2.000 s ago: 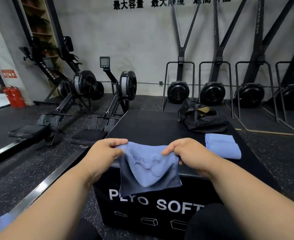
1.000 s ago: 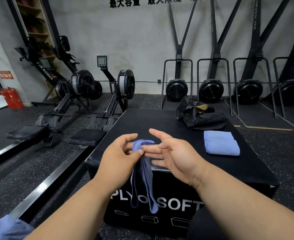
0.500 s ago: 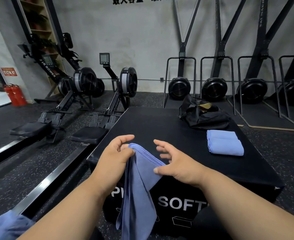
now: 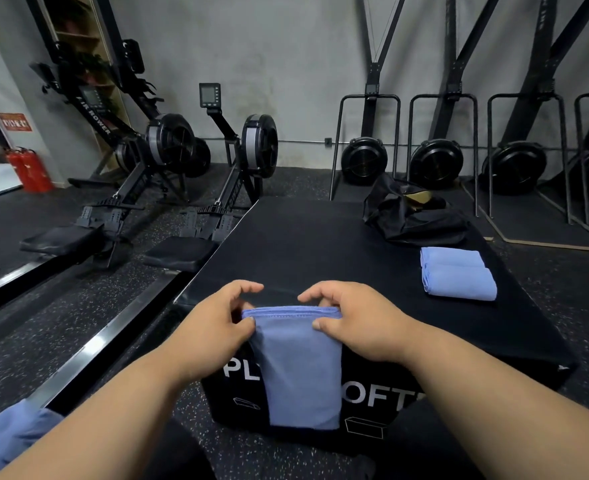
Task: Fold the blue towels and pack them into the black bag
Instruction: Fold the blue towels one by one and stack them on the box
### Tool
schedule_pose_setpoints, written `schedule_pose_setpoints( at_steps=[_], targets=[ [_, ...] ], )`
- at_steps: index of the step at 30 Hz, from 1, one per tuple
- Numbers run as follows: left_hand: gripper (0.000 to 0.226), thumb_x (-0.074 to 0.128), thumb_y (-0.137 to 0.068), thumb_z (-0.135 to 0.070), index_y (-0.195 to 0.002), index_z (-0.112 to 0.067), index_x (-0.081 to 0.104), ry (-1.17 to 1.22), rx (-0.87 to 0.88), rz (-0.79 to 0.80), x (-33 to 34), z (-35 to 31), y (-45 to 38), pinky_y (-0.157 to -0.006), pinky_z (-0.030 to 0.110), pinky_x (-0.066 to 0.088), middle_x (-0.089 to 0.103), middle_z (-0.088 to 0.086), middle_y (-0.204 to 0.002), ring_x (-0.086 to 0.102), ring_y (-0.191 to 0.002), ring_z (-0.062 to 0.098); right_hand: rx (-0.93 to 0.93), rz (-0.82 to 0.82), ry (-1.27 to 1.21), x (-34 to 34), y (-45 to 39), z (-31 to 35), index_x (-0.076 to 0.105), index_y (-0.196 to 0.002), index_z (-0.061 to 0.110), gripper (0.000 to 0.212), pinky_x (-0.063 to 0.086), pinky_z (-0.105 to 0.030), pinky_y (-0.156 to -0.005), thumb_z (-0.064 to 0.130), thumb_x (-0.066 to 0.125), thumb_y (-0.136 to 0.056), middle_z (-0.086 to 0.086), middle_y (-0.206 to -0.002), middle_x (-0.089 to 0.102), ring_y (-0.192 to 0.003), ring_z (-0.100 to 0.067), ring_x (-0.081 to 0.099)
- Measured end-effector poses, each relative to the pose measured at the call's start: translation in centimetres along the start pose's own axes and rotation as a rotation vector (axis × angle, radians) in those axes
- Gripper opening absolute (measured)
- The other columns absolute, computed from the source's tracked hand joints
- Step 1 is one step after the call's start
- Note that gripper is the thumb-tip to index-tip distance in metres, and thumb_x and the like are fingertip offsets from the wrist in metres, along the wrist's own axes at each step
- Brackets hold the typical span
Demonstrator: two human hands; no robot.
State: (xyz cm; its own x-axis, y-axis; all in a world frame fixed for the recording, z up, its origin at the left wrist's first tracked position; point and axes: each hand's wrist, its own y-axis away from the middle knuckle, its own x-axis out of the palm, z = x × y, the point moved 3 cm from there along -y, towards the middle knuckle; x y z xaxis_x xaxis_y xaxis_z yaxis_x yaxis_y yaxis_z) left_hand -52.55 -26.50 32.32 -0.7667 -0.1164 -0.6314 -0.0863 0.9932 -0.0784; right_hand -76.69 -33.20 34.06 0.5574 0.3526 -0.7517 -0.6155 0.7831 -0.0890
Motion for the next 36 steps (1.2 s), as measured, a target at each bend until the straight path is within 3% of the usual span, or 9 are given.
schedule_pose_setpoints(
  at_steps=[3,7,13,17,20,23,27,33,36],
  targets=[
    [0.045,0.061,-0.095,-0.008,-0.127,-0.040,0.058,0.031,-0.024,0.004,0.4,0.8,-1.1,-0.087,0.038,0.059,0.075,-0.011,-0.100,0.072,-0.087,0.013,0.036,0.031,-0.014,0.2,-0.7,-0.2,0.071,-0.116,0.041,0.028,0.055,-0.026,-0.086,0.025,0.074,-0.093,0.015,-0.092,0.072,-0.088,-0.002,0.067],
    [0.041,0.064,-0.095,-0.010,-0.123,-0.039,0.060,0.021,-0.041,0.075,0.6,1.6,-2.6,-0.079,0.035,0.059,0.075,-0.003,-0.097,0.071,-0.078,0.014,0.078,0.148,0.072,0.3,-1.7,-0.8,0.074,-0.116,0.035,0.026,0.056,-0.028,-0.090,0.025,0.075,-0.092,0.015,-0.094,0.075,-0.091,0.000,0.068],
    [0.045,0.072,-0.092,-0.004,-0.128,-0.028,0.060,-0.082,-0.022,0.152,-1.6,0.3,-10.4,-0.092,0.032,0.054,0.075,0.001,-0.103,0.071,-0.091,0.014,0.080,0.096,0.025,-3.4,-7.4,-0.9,0.070,-0.128,0.031,0.040,0.043,-0.008,-0.062,0.017,0.079,-0.092,0.011,-0.083,0.071,-0.064,0.009,0.062],
    [0.044,0.071,-0.089,-0.010,-0.127,-0.028,0.059,-0.175,-0.011,0.084,-4.4,-1.6,-17.7,-0.090,0.030,0.054,0.072,-0.004,-0.105,0.070,-0.093,0.013,0.091,0.052,0.062,-6.8,-13.1,-0.7,0.071,-0.129,0.026,0.039,0.046,-0.009,-0.067,0.017,0.079,-0.092,0.011,-0.093,0.074,-0.075,0.004,0.066],
    [0.048,0.070,-0.086,-0.007,-0.131,-0.019,0.061,-0.090,0.009,-0.034,-7.1,-3.9,-23.0,-0.075,0.031,0.054,0.074,0.000,-0.101,0.069,-0.081,0.014,0.069,-0.115,0.115,-10.5,-17.5,0.4,0.072,-0.131,0.022,0.041,0.053,-0.016,-0.080,0.017,0.079,-0.090,0.012,-0.097,0.071,-0.083,-0.001,0.066],
    [0.043,0.068,-0.086,-0.008,-0.127,-0.020,0.062,0.045,0.131,-0.246,-10.8,-8.2,-25.7,-0.084,0.037,0.060,0.075,0.006,-0.103,0.071,-0.085,0.021,0.011,-0.402,0.121,-15.4,-20.9,2.5,0.070,-0.134,0.022,0.047,0.055,-0.031,-0.099,0.019,0.078,-0.088,0.008,-0.104,0.070,-0.097,-0.011,0.068],
    [0.039,0.066,-0.092,-0.006,-0.125,-0.027,0.063,0.104,0.342,-0.412,-14.0,-12.7,-25.2,-0.079,0.024,0.054,0.075,-0.002,-0.101,0.068,-0.081,0.009,-0.121,-0.586,-0.002,-19.5,-21.5,4.7,0.074,-0.125,0.027,0.038,0.054,-0.024,-0.095,0.019,0.078,-0.088,0.013,-0.096,0.072,-0.095,-0.010,0.070],
    [0.035,0.070,-0.093,-0.003,-0.118,-0.027,0.065,0.009,0.244,-0.224,-5.4,-4.1,-21.4,-0.085,0.015,0.052,0.076,-0.006,-0.098,0.069,-0.085,0.006,0.029,-0.355,0.142,-9.8,-18.0,-3.7,0.081,-0.102,0.028,0.016,0.048,-0.023,-0.084,0.024,0.079,-0.087,0.015,-0.095,0.075,-0.089,-0.008,0.067],
    [0.038,0.071,-0.092,-0.011,-0.124,-0.029,0.065,-0.138,0.077,-0.107,1.6,3.7,-18.9,-0.097,0.030,0.053,0.075,-0.014,-0.098,0.069,-0.092,0.005,0.166,-0.137,0.219,-1.6,-15.3,-9.8,0.080,-0.106,0.028,0.018,0.044,-0.023,-0.086,0.026,0.075,-0.089,0.010,-0.109,0.076,-0.103,-0.012,0.066]
  ],
)
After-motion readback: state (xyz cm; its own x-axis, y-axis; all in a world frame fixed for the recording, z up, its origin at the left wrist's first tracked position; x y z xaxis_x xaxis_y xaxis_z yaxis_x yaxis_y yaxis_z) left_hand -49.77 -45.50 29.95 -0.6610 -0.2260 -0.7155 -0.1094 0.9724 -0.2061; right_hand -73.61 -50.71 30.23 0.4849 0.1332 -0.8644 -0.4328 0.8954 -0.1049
